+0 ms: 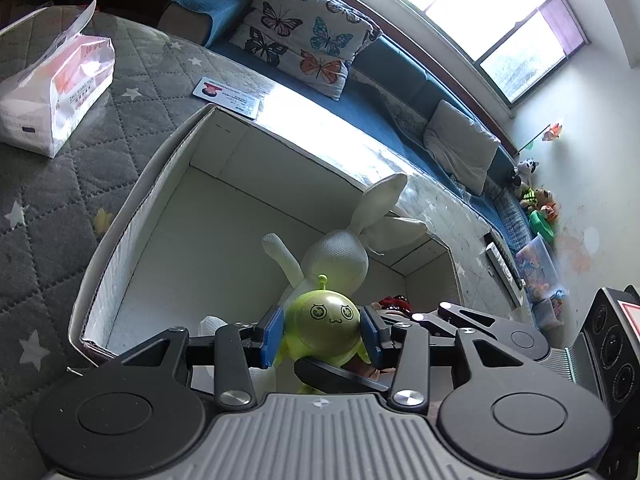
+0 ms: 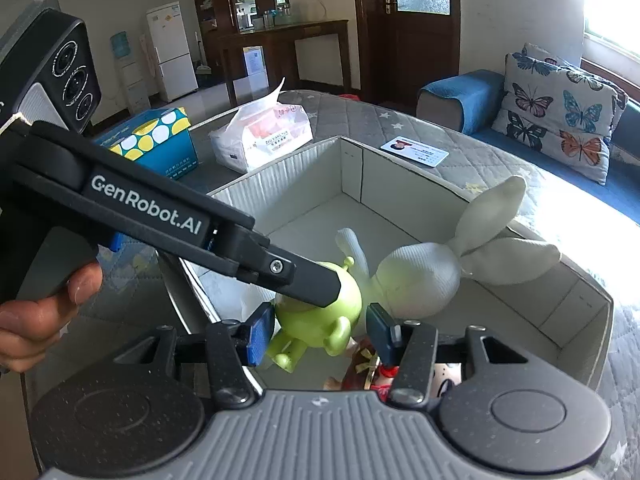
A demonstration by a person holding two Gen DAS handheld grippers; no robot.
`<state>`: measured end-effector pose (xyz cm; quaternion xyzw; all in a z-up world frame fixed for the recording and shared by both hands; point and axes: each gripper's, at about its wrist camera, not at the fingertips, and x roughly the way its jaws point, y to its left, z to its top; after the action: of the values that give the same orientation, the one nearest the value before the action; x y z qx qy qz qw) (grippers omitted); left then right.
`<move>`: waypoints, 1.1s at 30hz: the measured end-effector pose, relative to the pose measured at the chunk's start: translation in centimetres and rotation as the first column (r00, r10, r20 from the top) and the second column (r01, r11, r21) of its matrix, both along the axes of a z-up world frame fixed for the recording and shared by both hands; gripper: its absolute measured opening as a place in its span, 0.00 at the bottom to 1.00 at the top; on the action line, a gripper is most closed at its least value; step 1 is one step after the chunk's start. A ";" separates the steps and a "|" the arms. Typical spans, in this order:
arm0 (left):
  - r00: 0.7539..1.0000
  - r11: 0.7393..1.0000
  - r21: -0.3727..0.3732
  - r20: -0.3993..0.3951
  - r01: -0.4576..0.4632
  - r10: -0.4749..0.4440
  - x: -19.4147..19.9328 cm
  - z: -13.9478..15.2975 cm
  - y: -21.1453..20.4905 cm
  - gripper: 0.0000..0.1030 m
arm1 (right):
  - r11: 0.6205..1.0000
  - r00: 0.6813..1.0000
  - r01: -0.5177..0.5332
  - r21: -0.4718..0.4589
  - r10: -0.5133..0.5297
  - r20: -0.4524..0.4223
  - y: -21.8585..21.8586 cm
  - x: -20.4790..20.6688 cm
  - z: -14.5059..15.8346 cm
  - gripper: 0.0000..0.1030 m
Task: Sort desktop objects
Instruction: 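Lower the alien figure into the shoebox and open the left tool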
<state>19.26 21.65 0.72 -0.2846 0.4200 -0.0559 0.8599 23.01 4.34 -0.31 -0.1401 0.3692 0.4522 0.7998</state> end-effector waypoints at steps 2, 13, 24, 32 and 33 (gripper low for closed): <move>1.000 1.000 0.015 -0.002 0.004 -0.004 0.1 0.0 -0.2 0.45 | 1.000 1.000 0.010 0.004 -0.010 0.002 -0.2 -0.1 0.2 0.50; 1.000 0.992 0.128 -0.019 0.022 -0.020 0.0 0.0 -2.0 0.46 | 0.998 0.998 0.060 0.031 -0.061 0.032 -3.2 -2.4 2.1 0.51; 1.000 0.987 0.156 -0.018 0.027 -0.024 -0.7 0.9 -3.1 0.45 | 0.993 0.990 0.098 0.061 -0.104 0.100 -7.9 -6.2 3.6 0.60; 0.998 0.984 0.177 -0.061 0.025 -0.014 -0.4 0.6 -3.3 0.45 | 0.989 0.987 0.120 0.085 -0.129 0.101 -10.2 -7.4 3.9 0.62; 0.998 0.985 0.173 -0.063 0.023 -0.012 -0.4 0.6 -3.3 0.45 | 0.988 0.986 0.125 0.086 -0.133 0.098 -10.4 -7.4 3.8 0.62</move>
<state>18.91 18.38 1.31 -0.2067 0.4521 -0.0180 0.8675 15.62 -6.07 3.51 -0.1074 0.3171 0.4059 0.8504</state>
